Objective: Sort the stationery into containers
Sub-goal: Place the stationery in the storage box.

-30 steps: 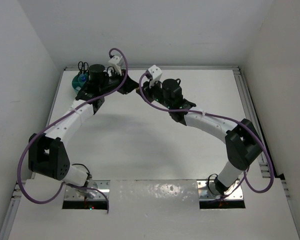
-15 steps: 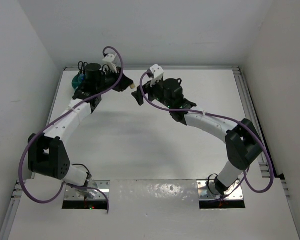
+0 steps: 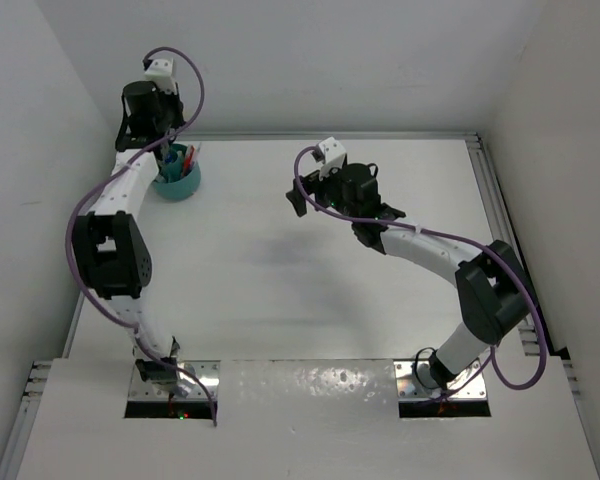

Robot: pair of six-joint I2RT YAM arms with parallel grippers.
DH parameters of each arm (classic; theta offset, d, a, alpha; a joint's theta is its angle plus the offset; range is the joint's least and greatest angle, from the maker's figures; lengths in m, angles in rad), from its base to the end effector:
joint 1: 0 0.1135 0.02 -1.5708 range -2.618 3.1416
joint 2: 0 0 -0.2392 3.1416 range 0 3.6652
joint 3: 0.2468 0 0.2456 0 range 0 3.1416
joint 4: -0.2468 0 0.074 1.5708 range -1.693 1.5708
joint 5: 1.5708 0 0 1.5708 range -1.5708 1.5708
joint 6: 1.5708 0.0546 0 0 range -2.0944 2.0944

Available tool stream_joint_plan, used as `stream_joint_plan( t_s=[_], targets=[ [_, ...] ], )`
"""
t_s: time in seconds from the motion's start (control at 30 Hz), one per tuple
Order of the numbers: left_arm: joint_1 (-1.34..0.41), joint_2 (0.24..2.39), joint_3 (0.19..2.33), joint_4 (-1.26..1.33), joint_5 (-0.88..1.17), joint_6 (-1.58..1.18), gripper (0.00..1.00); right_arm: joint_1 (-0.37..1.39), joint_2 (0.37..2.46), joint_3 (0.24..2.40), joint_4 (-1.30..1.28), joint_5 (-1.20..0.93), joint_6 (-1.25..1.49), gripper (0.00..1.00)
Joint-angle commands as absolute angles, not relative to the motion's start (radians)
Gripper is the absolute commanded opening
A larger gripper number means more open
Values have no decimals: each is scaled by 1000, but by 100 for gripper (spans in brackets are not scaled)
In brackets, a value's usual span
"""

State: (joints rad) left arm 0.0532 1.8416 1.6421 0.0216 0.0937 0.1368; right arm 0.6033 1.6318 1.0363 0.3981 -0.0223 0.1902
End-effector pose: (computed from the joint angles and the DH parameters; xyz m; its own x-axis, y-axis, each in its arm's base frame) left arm 0.4553 0.0191 0.3329 -0.1697 0.1269 -0.9773 0.0628 0.9910 0.1178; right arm 0.3217 0.2231 0.2431 -0.2692 0.0440 -0.9621 -0.5441 0.8173 0.1897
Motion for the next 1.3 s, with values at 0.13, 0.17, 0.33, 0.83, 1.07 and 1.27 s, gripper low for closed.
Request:
stream_joint_plan(
  t_s=[0.13,0.17,0.33,0.83,1.07,1.27],
  targets=[
    [106,2037,1822,-32,69,199,0,575,1609,1019,374,-8,193,99],
    [109,2060,1830,-29,69,209,0,572,1609,1017,368,-8,196,99],
    [115,2111,1838,-20,107,274,0,571,1611,1008,348,-8,204,99],
    [135,2210,1838,12,123,305,0,568,1585,988,272,25,192,99],
    [141,2210,1815,3,140,308,0,566,1591,1000,267,32,179,99],
    [146,2206,1816,-33,152,307,0,569,1591,1009,259,38,167,99]
  ],
)
